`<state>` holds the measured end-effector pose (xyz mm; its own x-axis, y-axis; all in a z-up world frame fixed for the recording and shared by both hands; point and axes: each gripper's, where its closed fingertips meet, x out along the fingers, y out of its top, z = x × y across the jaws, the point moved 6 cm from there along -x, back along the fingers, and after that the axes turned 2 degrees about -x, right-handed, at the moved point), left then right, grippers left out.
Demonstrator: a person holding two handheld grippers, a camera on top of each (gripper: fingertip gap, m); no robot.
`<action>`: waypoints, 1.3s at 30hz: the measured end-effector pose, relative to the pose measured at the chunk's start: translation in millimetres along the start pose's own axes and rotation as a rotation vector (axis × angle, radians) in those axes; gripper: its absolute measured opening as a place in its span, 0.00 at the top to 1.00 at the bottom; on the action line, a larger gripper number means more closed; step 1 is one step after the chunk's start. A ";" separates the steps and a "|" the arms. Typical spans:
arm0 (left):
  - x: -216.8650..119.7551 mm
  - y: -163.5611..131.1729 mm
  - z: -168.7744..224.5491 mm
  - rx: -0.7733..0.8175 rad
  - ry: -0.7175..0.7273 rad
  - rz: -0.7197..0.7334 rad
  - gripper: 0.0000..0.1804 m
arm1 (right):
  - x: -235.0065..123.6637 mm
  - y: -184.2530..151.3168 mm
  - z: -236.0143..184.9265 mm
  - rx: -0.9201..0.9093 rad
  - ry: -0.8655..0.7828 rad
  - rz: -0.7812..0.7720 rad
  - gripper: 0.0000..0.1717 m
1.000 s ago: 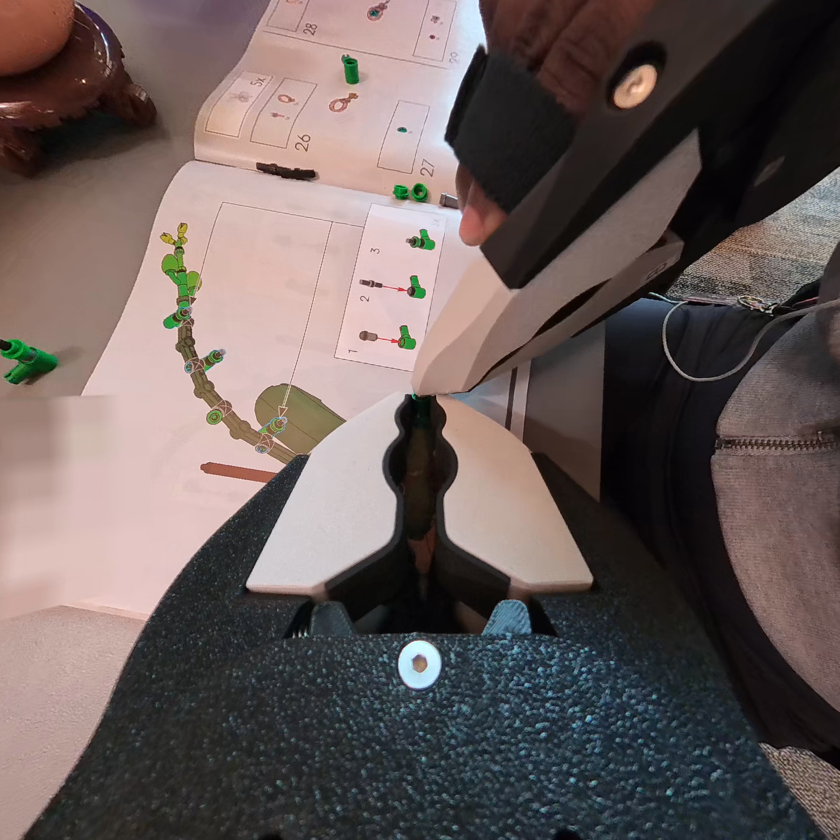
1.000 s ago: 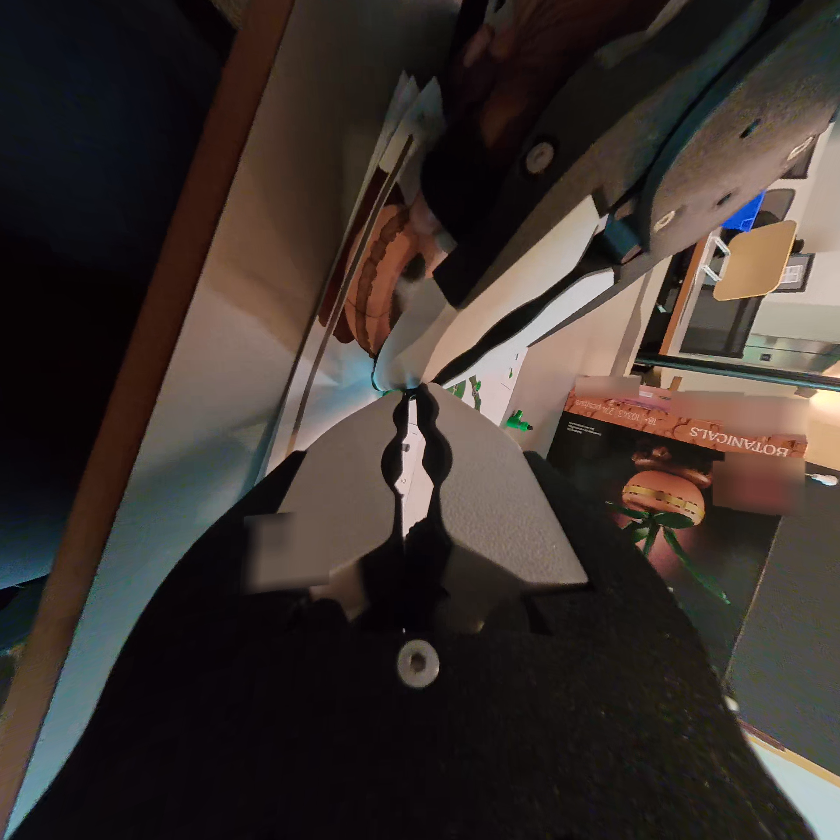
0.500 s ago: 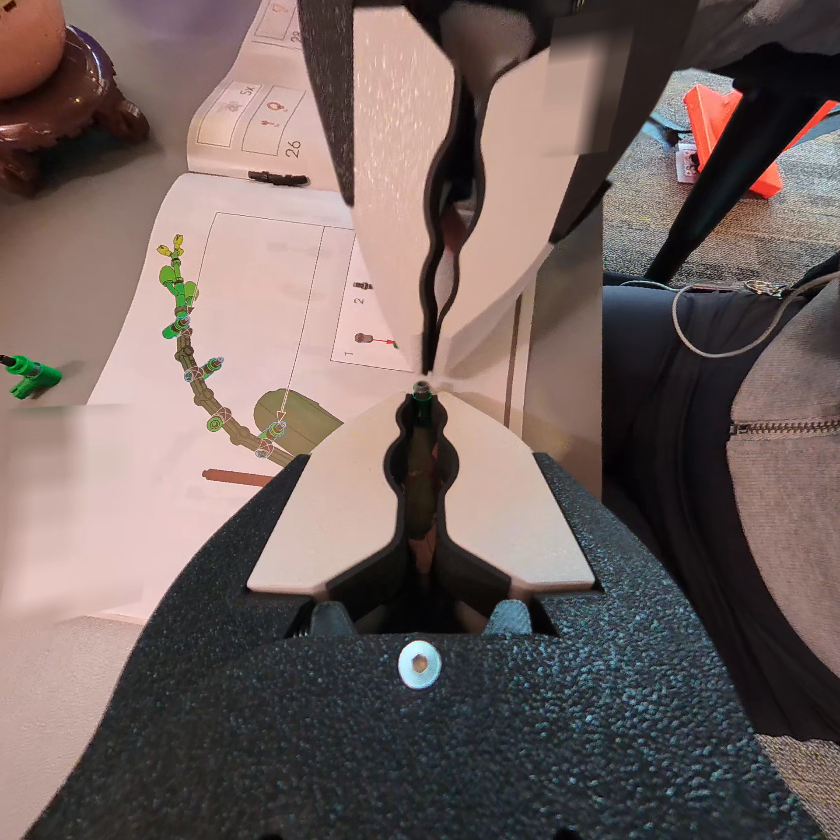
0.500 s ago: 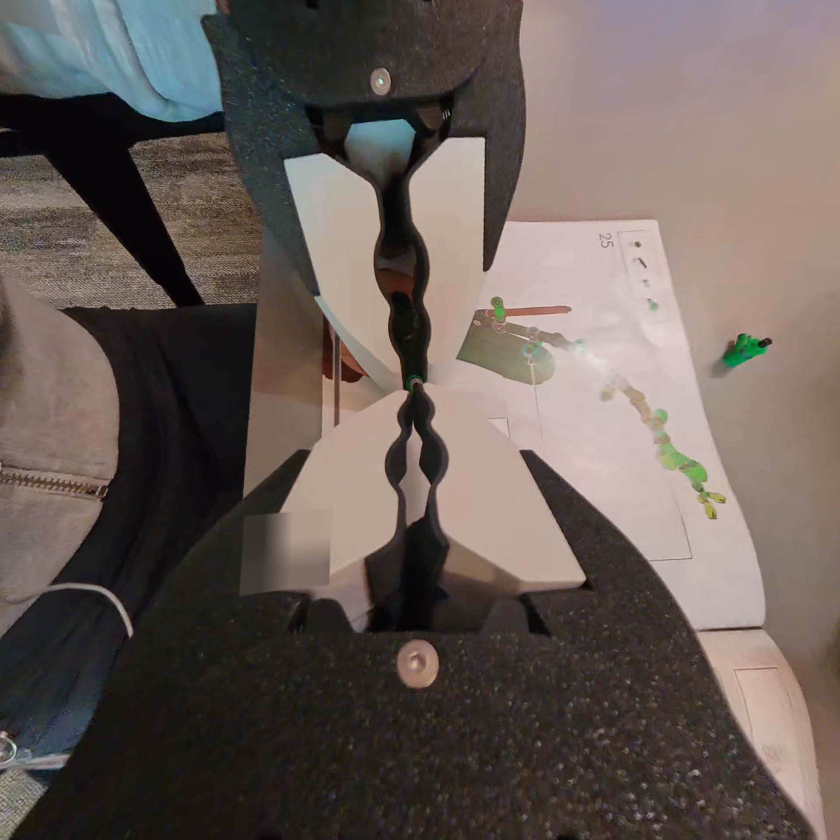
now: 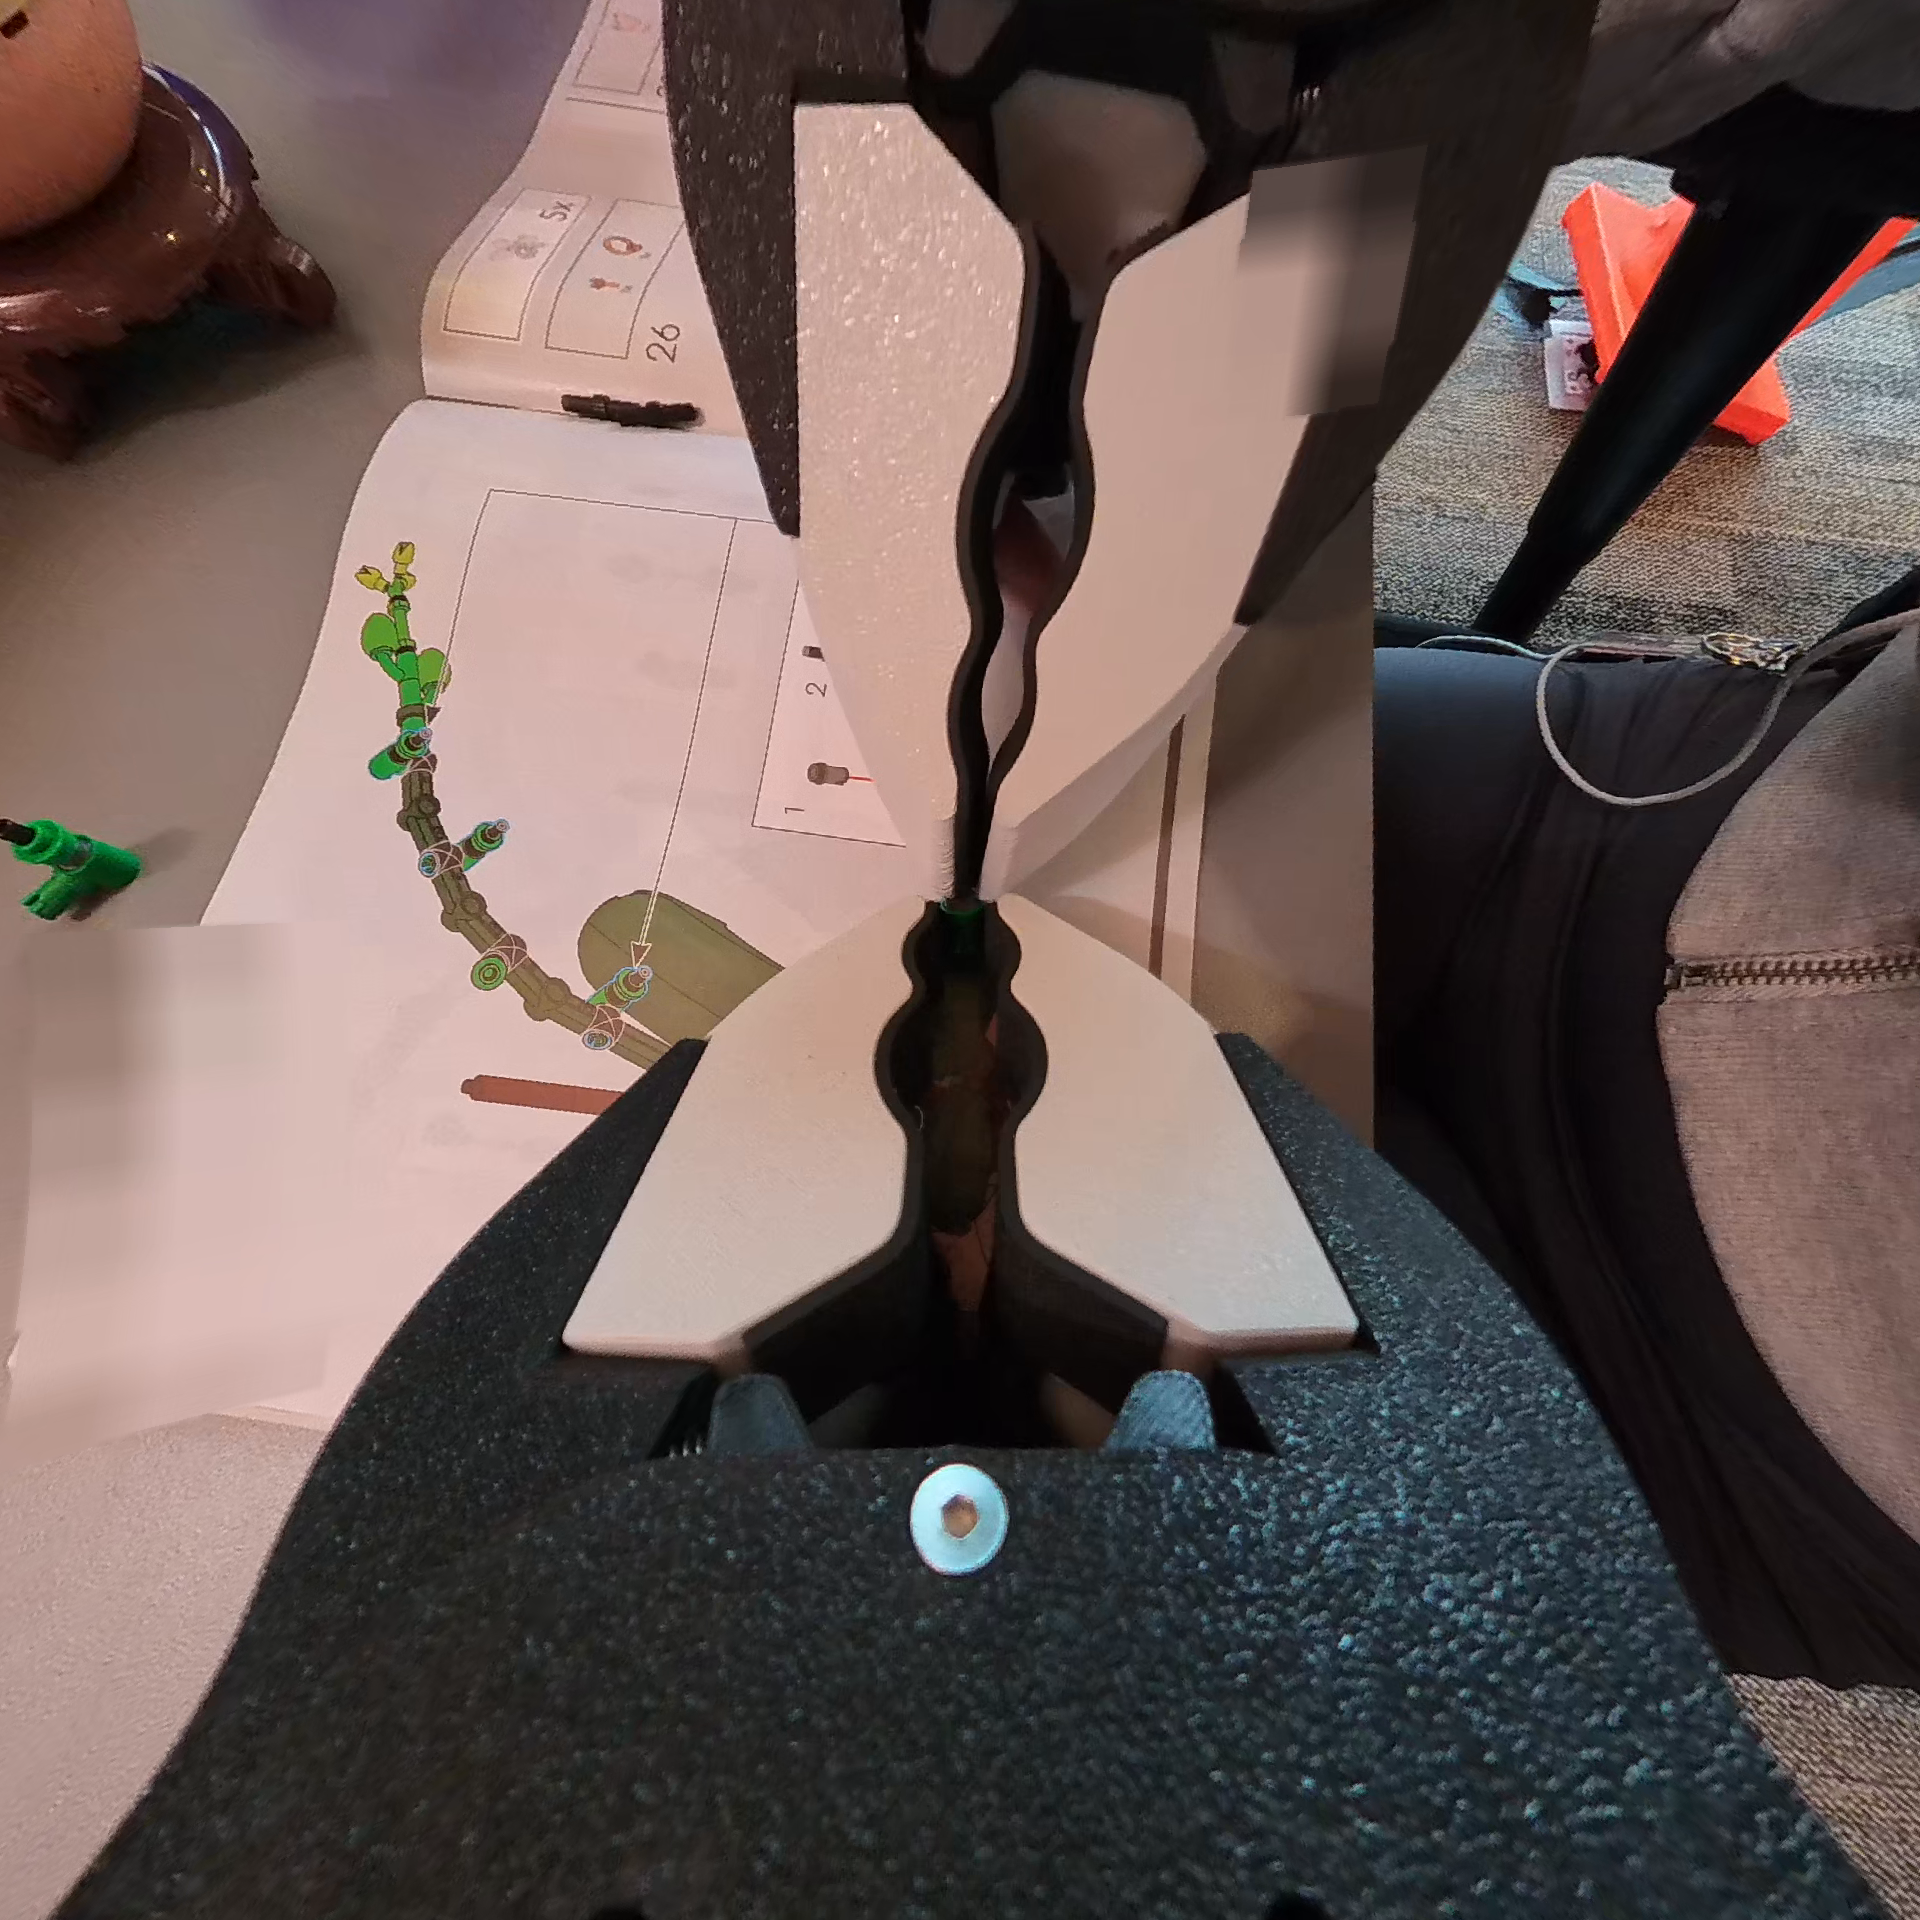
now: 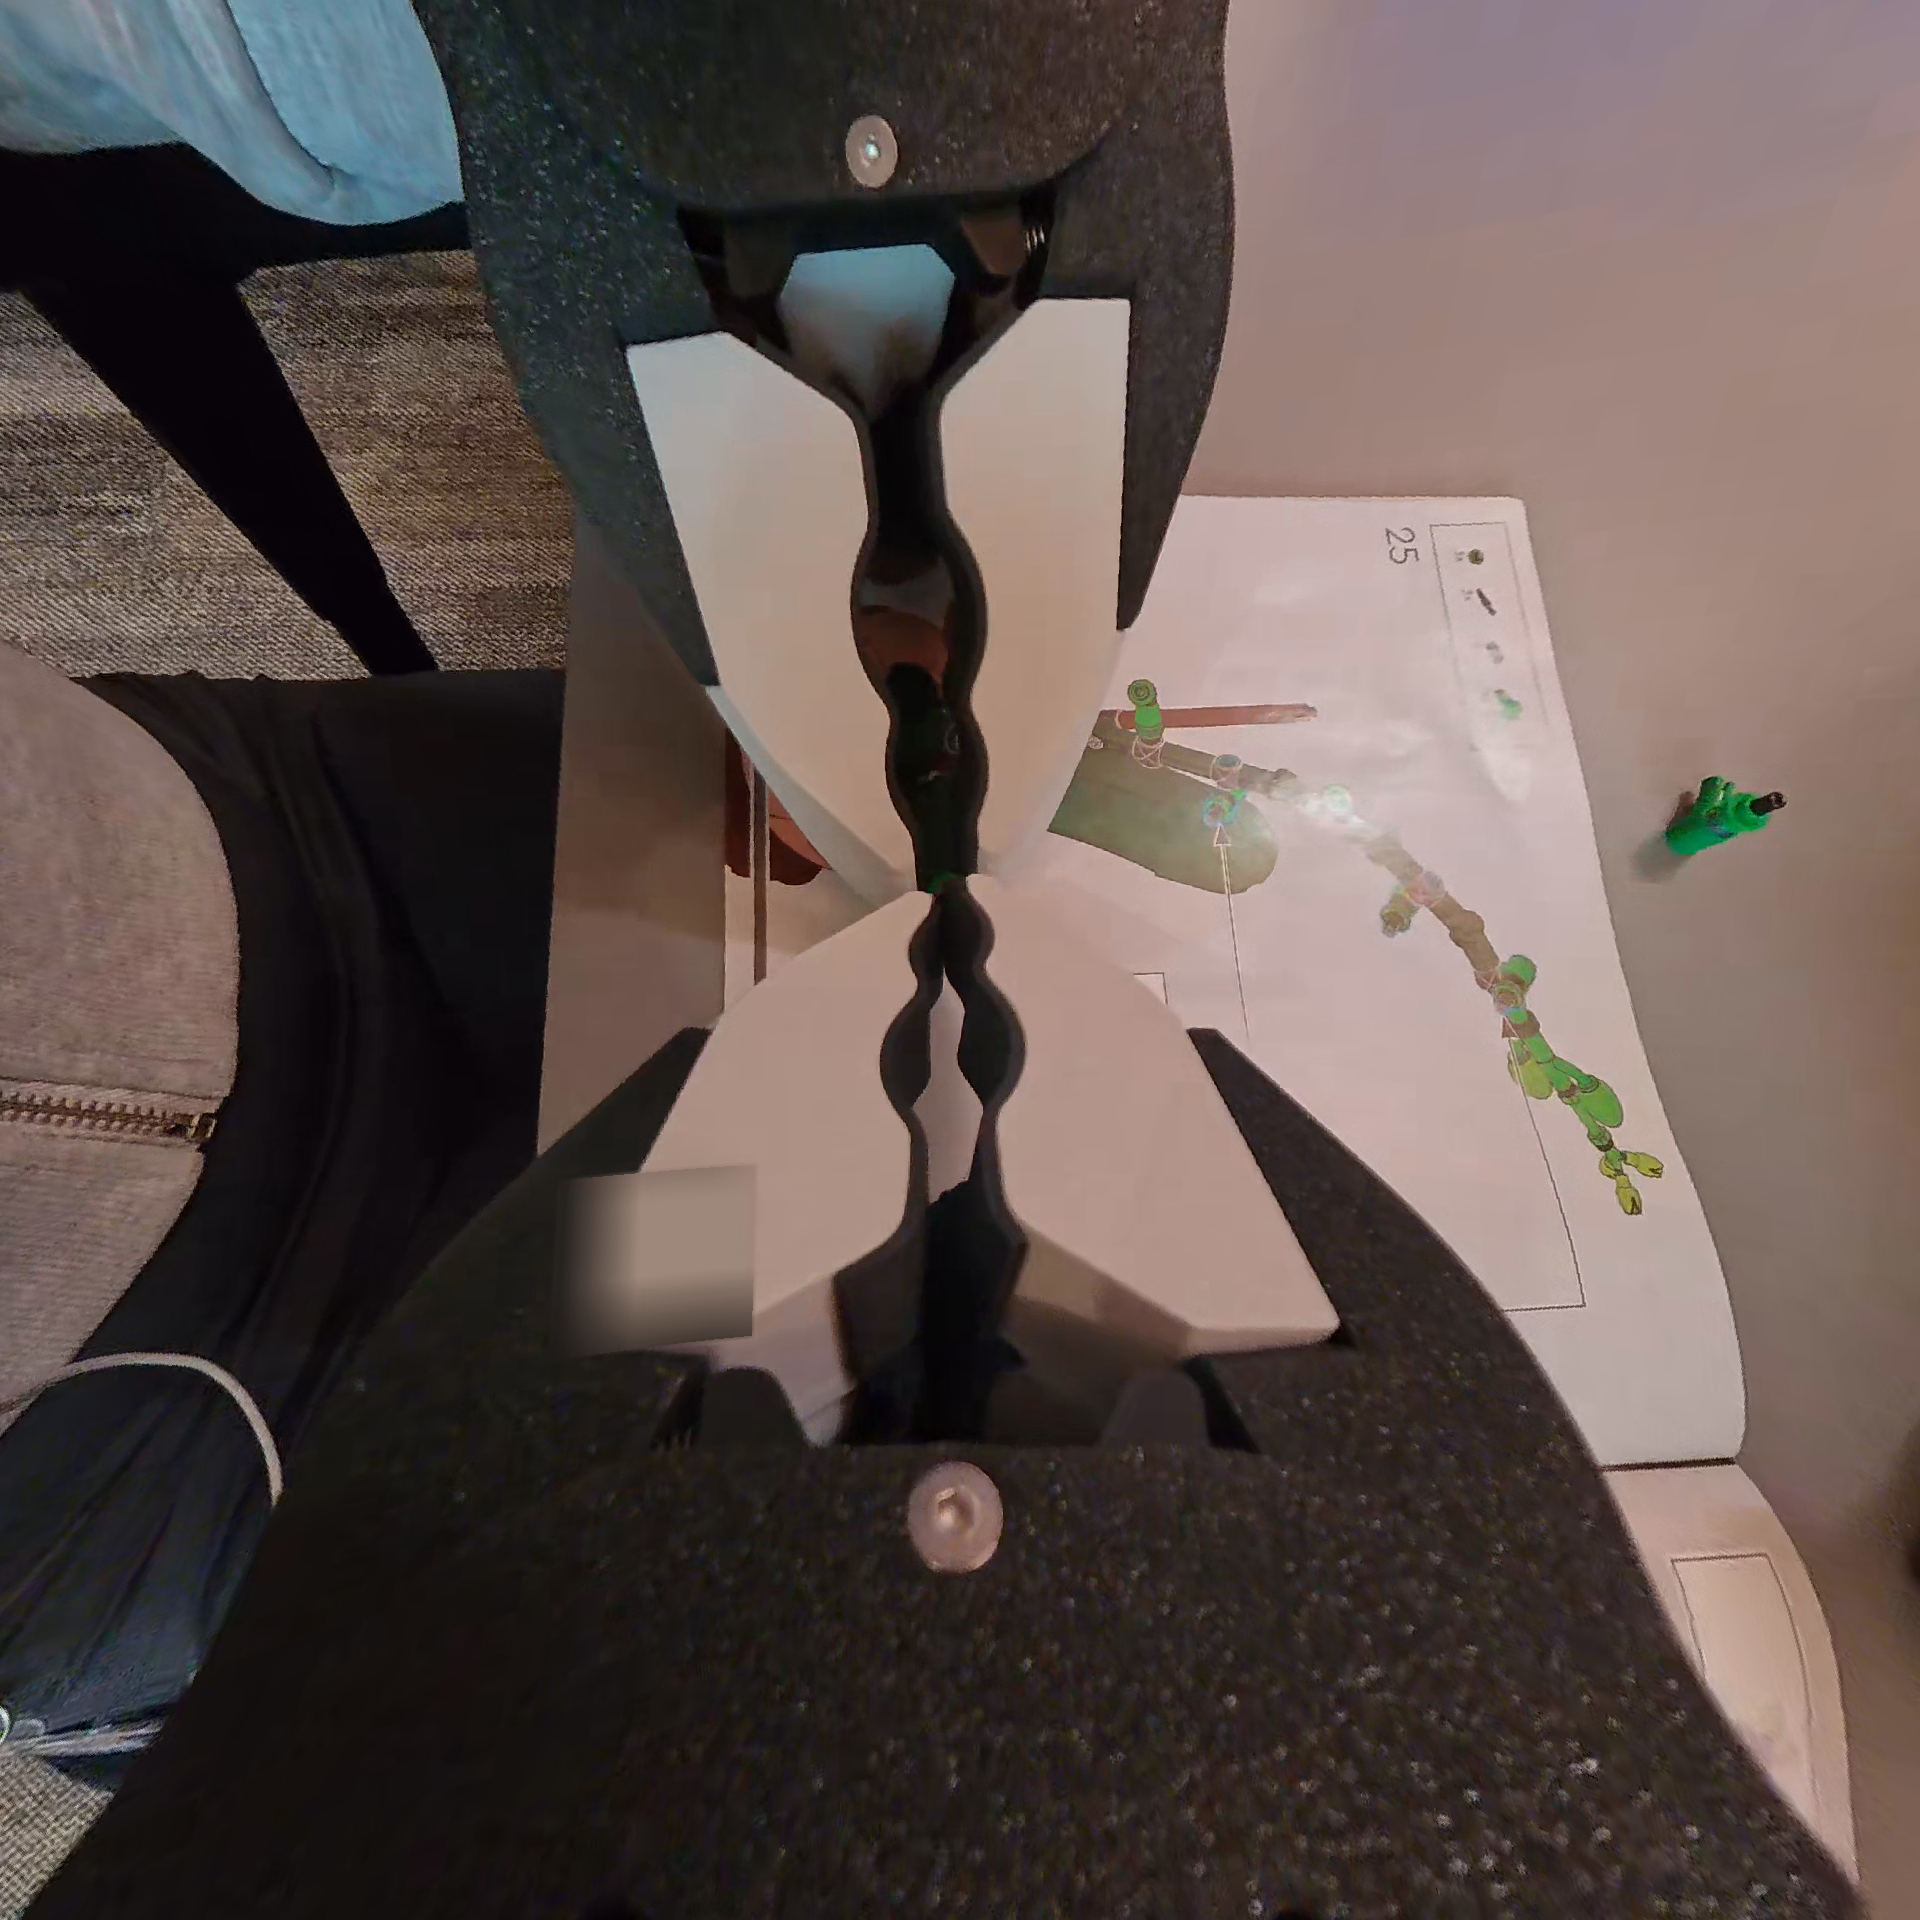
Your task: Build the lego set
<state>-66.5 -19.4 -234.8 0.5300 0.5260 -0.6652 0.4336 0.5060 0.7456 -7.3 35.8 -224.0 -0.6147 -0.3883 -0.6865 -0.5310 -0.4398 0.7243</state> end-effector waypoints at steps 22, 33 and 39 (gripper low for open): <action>0.8 0.5 0.1 0.000 -0.008 -0.001 0.96 | -71.8 -59.7 64.5 0.228 -0.207 -0.387 0.95; 1.4 0.7 0.1 -0.005 -0.009 -0.001 0.96 | -68.5 -59.6 72.9 0.332 -0.290 -0.380 0.96; 0.9 0.7 0.2 -0.004 -0.009 -0.001 0.96 | -64.1 -55.4 77.3 0.403 -0.300 -0.390 0.97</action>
<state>-65.5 -18.7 -234.8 0.5363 0.5191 -0.6655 0.4310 0.5096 0.7447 16.4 147.6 -215.1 -0.4374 0.0089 -0.8992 -0.8908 -0.1409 0.4319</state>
